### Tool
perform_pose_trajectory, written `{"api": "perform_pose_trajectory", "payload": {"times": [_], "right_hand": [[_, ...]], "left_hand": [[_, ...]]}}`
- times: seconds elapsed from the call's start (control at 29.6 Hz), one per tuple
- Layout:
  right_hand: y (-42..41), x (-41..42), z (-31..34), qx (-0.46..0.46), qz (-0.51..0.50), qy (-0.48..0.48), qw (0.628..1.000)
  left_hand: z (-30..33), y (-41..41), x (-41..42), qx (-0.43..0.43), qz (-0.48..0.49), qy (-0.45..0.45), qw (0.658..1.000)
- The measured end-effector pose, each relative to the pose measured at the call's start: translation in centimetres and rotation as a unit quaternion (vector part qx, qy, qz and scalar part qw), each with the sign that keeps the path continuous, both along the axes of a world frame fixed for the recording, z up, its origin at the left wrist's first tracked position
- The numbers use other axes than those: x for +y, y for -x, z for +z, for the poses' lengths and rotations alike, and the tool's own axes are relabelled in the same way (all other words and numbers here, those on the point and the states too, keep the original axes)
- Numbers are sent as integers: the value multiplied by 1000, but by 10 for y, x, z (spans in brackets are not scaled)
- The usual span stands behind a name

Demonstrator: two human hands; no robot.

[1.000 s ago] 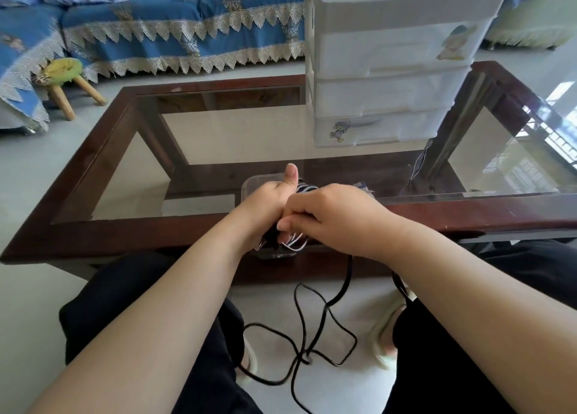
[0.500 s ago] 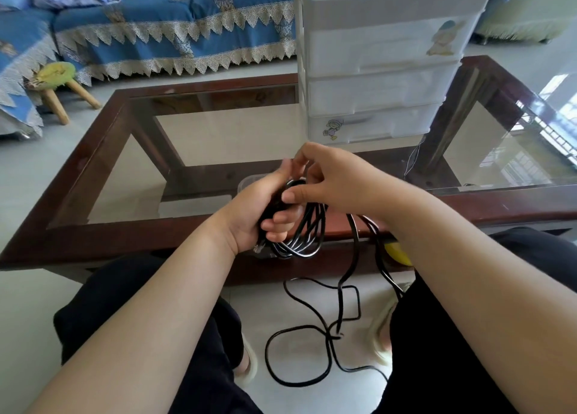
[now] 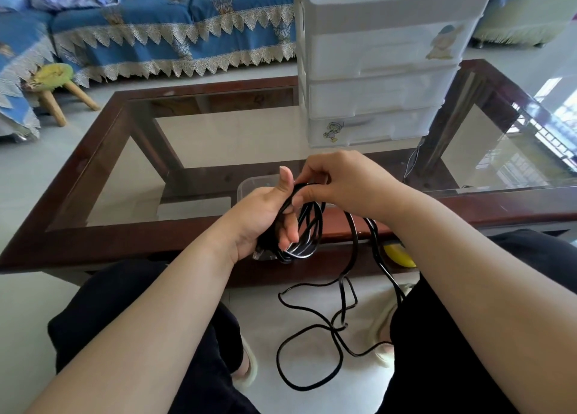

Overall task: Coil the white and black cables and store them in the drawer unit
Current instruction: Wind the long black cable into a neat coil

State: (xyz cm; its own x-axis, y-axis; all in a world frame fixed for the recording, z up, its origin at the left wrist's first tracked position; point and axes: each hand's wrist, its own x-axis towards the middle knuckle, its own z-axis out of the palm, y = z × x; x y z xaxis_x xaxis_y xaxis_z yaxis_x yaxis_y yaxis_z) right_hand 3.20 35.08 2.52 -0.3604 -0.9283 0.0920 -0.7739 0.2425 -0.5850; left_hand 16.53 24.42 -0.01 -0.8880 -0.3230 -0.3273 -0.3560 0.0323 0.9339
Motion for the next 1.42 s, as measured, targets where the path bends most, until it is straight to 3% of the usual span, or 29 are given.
{"api": "perform_pose_trajectory", "payload": {"times": [0.2, 0.3, 0.41, 0.57, 0.68, 0.84, 0.95, 1.05, 1.15, 1.25, 1.32, 1.42], "right_hand": [[3, 0, 0, -23, -9, -9, 1000], [6, -2, 0, 7, -10, -55, 998], [6, -3, -3, 12, -7, -74, 997], [12, 2, 0, -149, 44, -41, 987], [17, 7, -1, -203, 73, -42, 975], [31, 16, -11, -64, -32, -70, 995], [30, 18, -13, -139, -86, 11, 987], [29, 18, -17, -65, -143, 63, 985], [32, 21, -15, -44, -197, 123, 972], [34, 18, -16, -60, -135, 112, 983], [27, 16, -28, -17, -57, 62, 996], [10, 12, -50, 113, 0, 39, 993]], "left_hand": [[-1, 0, -3, 40, -20, -87, 995], [1, -3, -14, 56, -97, -153, 982], [4, -7, -21, 51, -159, -152, 974], [5, -7, -26, -12, -130, -137, 982], [6, -8, -27, 10, -85, -139, 987], [11, -13, -45, 73, 17, -176, 981], [15, -18, -55, 83, 28, -185, 979], [14, -18, -51, 64, -14, -173, 983], [16, -19, -46, 76, -136, -250, 955], [17, -19, -44, 127, -229, -367, 893], [18, -16, -43, 151, -229, -415, 868], [20, -15, -46, 148, -148, -395, 895]]}}
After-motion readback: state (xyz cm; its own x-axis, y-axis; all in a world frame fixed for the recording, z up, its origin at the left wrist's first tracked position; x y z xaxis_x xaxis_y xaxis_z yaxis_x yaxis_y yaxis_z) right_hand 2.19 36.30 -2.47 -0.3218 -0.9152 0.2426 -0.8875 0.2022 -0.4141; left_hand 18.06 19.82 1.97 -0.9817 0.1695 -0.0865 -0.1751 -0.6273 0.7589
